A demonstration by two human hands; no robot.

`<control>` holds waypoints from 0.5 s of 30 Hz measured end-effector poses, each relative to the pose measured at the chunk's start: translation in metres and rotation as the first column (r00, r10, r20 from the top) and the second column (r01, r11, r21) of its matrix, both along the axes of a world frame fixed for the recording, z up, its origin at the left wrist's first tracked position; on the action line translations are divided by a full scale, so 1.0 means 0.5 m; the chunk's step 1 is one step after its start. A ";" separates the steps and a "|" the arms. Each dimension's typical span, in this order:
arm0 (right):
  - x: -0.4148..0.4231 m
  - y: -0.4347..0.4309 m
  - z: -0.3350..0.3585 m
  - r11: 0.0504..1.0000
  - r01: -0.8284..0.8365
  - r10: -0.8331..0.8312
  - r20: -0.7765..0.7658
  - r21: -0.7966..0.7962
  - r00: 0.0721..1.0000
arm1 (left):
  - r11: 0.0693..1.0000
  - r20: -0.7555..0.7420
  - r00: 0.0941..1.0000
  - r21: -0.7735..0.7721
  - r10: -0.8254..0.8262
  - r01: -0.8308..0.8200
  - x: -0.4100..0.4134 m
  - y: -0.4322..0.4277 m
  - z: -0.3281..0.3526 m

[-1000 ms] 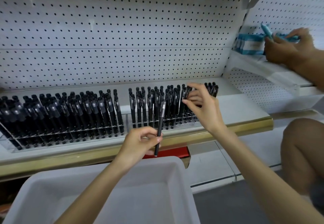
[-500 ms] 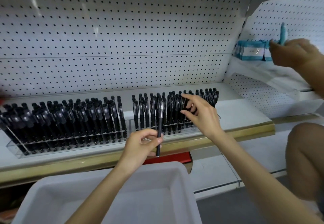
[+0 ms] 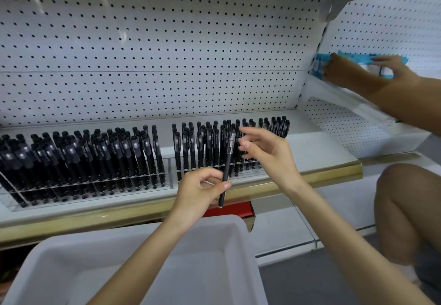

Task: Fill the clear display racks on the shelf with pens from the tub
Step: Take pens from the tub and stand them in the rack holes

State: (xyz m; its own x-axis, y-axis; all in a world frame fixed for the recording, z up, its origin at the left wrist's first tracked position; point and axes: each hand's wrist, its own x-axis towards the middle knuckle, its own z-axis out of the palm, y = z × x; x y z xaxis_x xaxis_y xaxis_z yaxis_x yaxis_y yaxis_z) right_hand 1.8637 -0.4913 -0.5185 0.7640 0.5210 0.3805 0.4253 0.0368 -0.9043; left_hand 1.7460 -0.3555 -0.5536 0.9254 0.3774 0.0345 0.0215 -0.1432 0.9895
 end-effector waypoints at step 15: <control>-0.027 -0.016 -0.001 0.999 -0.032 0.033 -0.041 0.039 0.999 | 0.996 0.045 0.998 0.079 0.040 -0.044 0.024 -0.028 -0.022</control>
State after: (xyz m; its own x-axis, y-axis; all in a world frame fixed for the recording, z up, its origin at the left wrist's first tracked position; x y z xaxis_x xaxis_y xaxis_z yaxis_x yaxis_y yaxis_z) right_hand 1.8504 -0.4995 -0.5188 0.7624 0.5314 0.3692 0.3855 0.0852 -0.9188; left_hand 1.7578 -0.3697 -0.5644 0.9057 0.4105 0.1062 -0.0136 -0.2222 0.9749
